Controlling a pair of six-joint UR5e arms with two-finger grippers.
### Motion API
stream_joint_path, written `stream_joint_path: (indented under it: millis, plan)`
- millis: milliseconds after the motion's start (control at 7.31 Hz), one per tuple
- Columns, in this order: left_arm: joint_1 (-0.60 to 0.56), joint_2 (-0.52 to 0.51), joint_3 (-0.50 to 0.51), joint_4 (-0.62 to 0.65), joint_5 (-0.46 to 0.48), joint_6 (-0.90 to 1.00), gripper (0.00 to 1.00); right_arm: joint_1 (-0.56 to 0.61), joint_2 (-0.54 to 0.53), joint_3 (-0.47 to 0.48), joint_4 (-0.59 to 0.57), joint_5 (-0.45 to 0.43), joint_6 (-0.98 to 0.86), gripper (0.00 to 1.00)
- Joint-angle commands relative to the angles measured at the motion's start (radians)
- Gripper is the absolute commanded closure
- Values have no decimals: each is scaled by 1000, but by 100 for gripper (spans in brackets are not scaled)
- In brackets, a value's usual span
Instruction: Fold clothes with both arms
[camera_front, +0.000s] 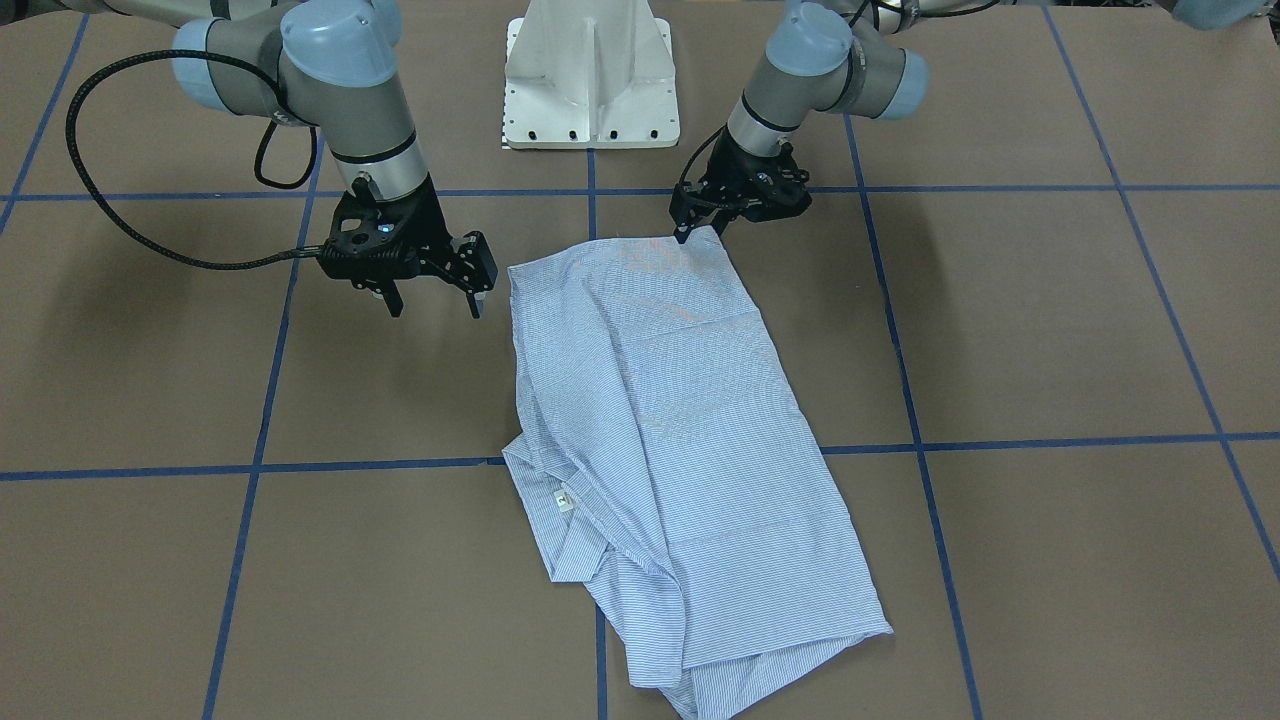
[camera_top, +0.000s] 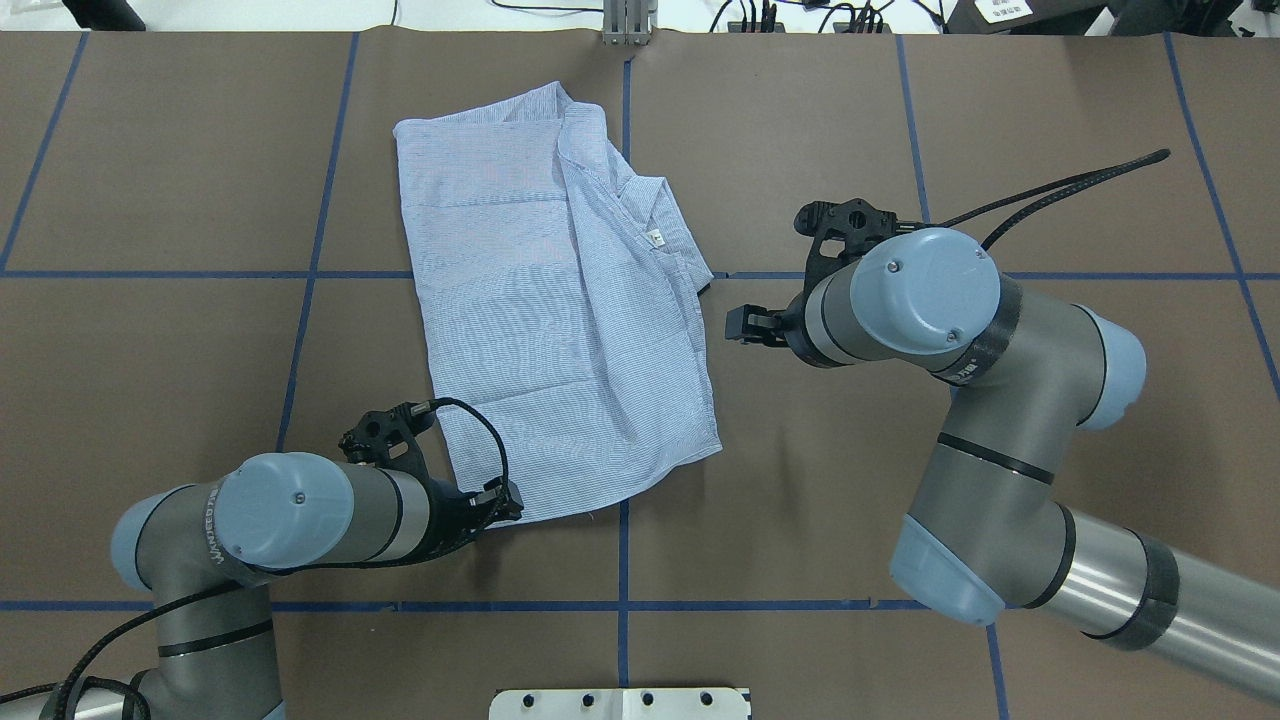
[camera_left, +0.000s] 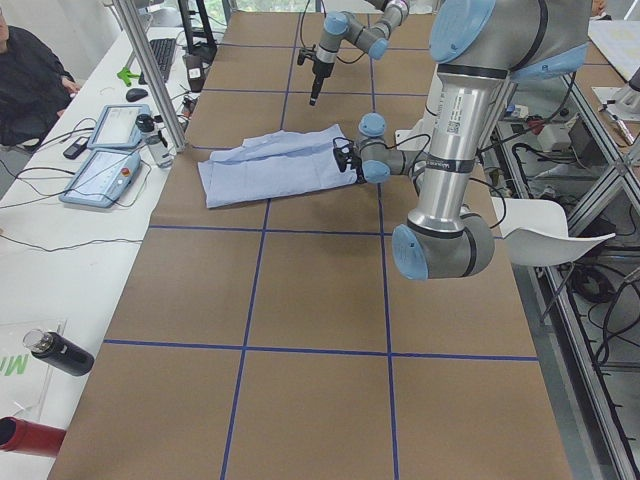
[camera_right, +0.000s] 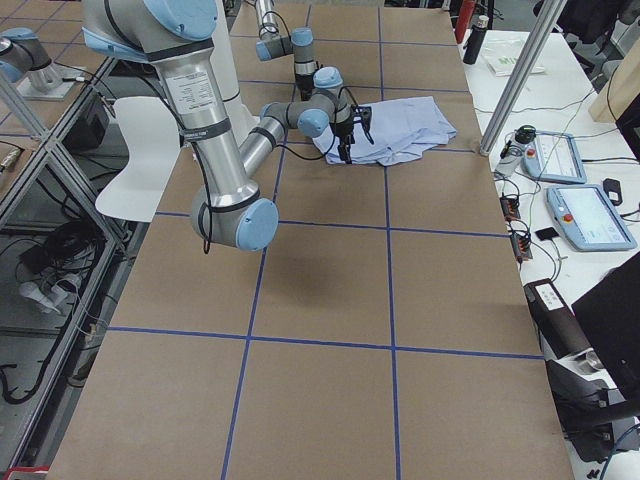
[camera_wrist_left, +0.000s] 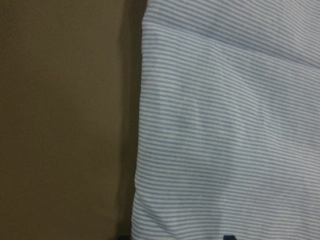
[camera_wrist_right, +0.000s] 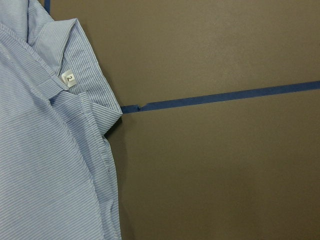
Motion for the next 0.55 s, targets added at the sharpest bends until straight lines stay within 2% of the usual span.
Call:
stream_joint_path:
  millis: [0, 137, 273, 410]
  plan:
    - [-2, -1, 3, 2, 0, 2, 43, 0, 0, -1, 0, 0, 0, 0]
    - [-3, -1, 3, 2, 2, 2, 54, -2, 0, 0, 0, 0, 0, 0]
    - [-6, 1, 3, 2, 0, 5, 71, -2, 0, 0, 0, 0, 0, 0]
    - [-11, 1, 1, 2, 0, 9, 94, -6, -2, -8, 0, -5, 2, 0]
